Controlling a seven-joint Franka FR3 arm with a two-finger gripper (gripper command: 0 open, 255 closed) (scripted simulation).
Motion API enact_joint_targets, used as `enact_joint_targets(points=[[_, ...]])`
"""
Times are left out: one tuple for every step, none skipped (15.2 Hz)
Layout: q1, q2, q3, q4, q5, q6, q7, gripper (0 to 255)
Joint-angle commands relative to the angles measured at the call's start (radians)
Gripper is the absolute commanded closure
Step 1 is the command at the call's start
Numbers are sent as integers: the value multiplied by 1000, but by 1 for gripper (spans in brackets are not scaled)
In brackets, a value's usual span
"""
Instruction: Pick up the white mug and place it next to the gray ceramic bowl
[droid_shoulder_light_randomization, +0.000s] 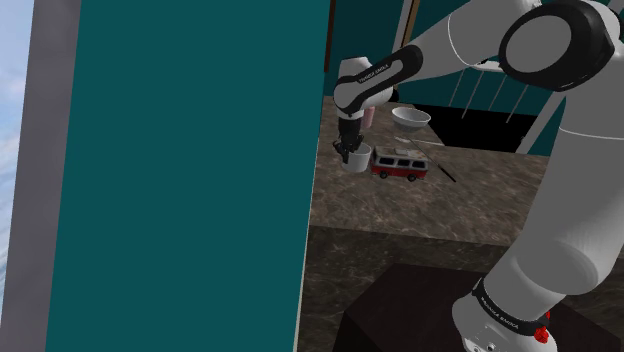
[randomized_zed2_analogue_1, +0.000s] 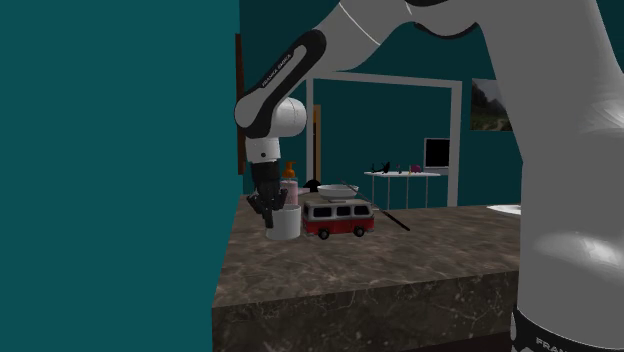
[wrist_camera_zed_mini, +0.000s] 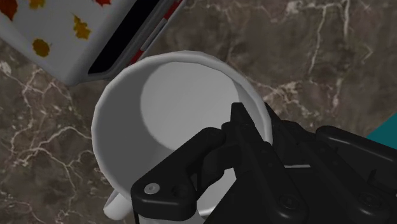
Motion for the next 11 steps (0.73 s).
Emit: enact_joint_targets(points=[[0, 0, -1, 0, 0, 0, 0, 255], [0, 0, -1, -1, 0, 0, 0, 255], [0, 0, 0, 0, 0, 0, 0, 255], [0, -7, -1, 5, 0, -12, 0, 255], [0, -13, -1, 10, 0, -23, -1, 255], [0, -20, -1, 15, -1, -35, -1, 255], [0, -26, -1, 21, -1, -47, -2, 255], [0, -32, -1, 27, -1, -59, -2, 255], [0, -38, -1, 33, -1, -71, -3, 255], [1, -44, -1, 39, -1, -83, -3, 255], [1, -49, -1, 45, -1, -95, -3, 255]])
